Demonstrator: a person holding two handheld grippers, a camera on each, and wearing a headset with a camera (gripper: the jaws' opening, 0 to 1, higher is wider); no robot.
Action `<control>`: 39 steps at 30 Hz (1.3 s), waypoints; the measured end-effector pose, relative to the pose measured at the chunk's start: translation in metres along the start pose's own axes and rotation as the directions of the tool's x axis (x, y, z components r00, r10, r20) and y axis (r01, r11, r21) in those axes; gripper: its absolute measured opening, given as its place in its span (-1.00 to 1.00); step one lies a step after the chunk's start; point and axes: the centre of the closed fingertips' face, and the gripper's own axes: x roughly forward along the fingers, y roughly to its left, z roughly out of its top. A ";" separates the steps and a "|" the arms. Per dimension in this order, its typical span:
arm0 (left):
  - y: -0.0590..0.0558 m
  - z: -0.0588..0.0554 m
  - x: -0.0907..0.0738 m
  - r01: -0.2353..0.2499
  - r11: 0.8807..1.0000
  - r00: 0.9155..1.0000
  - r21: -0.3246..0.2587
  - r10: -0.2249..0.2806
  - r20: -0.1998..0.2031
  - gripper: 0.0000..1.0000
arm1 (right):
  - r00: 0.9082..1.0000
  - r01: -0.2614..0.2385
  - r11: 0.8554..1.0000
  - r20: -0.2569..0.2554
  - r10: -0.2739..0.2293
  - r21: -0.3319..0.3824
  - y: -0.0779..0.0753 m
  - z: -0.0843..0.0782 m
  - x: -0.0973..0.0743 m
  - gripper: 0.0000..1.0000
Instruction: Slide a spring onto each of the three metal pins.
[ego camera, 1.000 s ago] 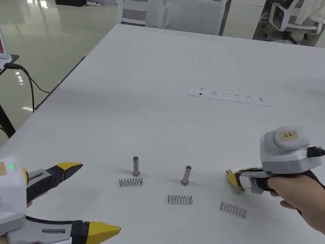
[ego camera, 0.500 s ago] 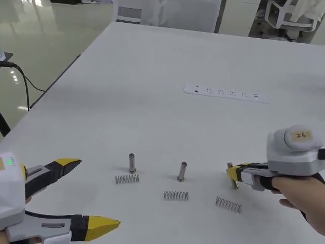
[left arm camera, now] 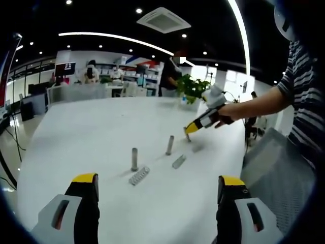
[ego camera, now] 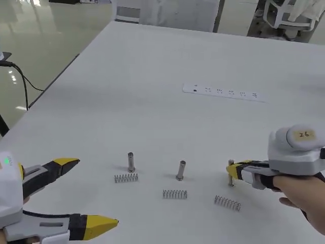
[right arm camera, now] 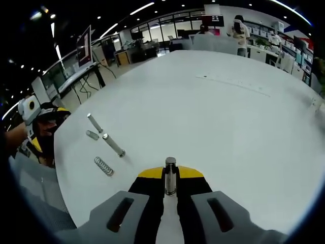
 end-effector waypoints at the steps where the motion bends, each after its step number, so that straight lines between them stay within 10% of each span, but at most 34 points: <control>1: 0.001 0.000 0.000 -0.001 1.000 1.000 0.002 0.001 -0.002 0.89 | 1.000 0.000 1.000 0.001 0.000 -0.001 0.000 0.000 0.000 -0.90; 39: 0.002 0.006 -0.001 0.001 1.000 1.000 -0.006 -0.001 0.013 0.89 | 1.000 0.001 0.998 0.008 -0.001 -0.065 0.008 -0.009 -0.013 -0.73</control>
